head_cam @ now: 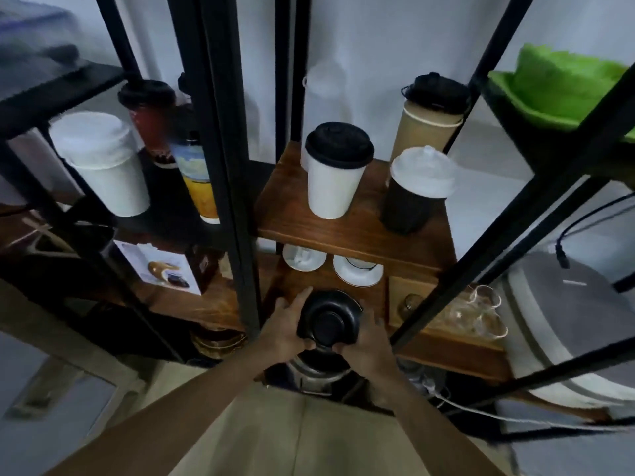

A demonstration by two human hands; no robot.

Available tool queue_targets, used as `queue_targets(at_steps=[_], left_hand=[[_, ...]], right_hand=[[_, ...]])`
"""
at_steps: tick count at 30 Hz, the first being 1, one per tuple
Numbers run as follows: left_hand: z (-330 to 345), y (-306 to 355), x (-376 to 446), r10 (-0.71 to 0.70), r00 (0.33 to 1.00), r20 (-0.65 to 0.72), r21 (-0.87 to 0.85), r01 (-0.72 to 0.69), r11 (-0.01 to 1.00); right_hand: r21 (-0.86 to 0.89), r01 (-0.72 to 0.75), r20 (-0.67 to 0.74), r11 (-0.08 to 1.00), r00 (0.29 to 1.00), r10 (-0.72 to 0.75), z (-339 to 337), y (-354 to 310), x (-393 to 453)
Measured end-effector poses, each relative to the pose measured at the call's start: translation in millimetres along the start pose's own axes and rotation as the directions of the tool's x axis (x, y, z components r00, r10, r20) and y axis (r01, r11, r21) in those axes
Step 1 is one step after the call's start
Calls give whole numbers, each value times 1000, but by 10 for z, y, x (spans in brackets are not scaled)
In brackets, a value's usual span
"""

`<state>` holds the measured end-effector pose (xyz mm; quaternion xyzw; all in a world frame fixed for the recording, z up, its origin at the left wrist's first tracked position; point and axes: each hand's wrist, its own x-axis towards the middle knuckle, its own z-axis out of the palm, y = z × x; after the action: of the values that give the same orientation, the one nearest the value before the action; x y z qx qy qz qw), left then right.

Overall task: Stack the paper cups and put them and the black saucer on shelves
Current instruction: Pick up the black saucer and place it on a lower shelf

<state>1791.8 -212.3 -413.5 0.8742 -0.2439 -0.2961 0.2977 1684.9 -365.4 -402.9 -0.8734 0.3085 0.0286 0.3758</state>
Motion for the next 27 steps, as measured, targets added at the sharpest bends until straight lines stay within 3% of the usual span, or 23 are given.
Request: queue_targets(at_steps=[16,21,27], left_hand=[[349,-576,1162,91,993,-70,-23,-93,995],[329,-619,1224,74,996,-49,-30,-76,997],[304,-606,1178,64,996,-54,-41,-66,997]], right_hand=[[-149,114,-24,982,993,-119,490,495,1125],[-119,187,-94,975,976,-198,536,536,1196],[-56,139,-139,989,980,-145,566,554,1133]])
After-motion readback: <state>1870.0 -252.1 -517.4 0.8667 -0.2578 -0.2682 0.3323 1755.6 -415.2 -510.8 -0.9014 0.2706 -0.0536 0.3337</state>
